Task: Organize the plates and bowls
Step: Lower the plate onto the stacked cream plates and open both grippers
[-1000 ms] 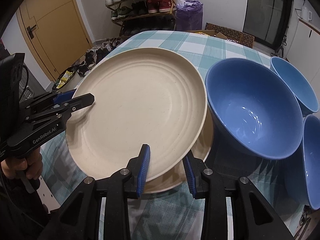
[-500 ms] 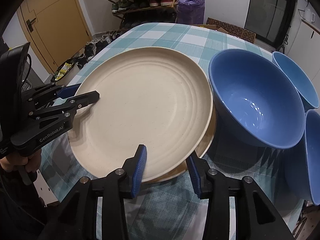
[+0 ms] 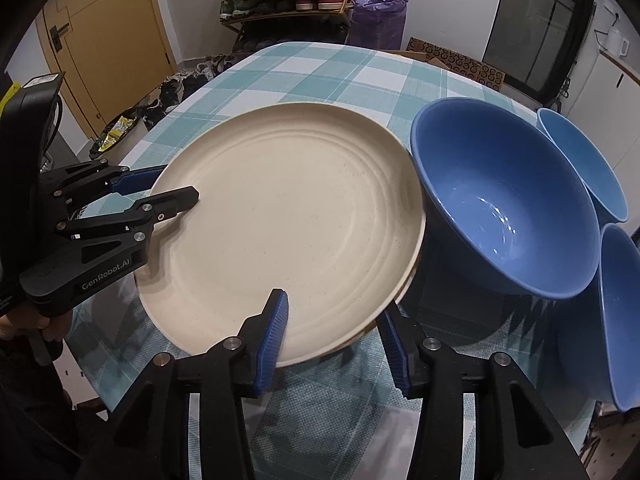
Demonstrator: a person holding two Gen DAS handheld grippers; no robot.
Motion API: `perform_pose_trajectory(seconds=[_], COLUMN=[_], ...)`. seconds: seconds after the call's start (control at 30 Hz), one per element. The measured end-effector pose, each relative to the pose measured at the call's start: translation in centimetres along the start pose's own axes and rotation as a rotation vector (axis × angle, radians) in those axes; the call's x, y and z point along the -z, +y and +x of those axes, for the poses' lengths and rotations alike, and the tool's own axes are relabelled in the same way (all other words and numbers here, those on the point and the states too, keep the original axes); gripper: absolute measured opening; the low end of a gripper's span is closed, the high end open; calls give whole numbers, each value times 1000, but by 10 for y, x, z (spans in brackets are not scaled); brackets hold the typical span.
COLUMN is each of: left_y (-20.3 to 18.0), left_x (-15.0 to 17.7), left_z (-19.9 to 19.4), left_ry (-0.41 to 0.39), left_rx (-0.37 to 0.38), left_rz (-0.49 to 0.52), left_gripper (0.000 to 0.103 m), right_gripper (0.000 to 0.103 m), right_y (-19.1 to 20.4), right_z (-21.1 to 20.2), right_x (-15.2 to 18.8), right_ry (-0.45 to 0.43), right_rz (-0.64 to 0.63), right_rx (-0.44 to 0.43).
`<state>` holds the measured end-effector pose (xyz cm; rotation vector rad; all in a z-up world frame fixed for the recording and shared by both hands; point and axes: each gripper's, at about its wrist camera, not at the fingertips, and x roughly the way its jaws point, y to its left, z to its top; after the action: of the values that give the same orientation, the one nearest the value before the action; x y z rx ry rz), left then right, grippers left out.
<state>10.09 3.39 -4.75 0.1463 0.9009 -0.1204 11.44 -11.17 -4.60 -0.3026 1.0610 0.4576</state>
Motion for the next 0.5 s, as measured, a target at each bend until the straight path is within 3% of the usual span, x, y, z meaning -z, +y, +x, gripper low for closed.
perform_pose_trajectory(seconds=[0.1,0.2,0.5], left_y=[-2,-3,2], left_x=[1,2,2], left_z=[2,8,11], left_ry=[6,21,15], left_rx=[-11,-9,-8], left_rz=[9,13,-2], left_gripper=[42,42,53], right_gripper=[51,61,69], right_y=[0,4,6], right_z=[0,-1,7], right_x=[1,3,5], right_ry=[0,-16,-13], right_rz=[-9,-44,-59], right_rx=[25,72,54])
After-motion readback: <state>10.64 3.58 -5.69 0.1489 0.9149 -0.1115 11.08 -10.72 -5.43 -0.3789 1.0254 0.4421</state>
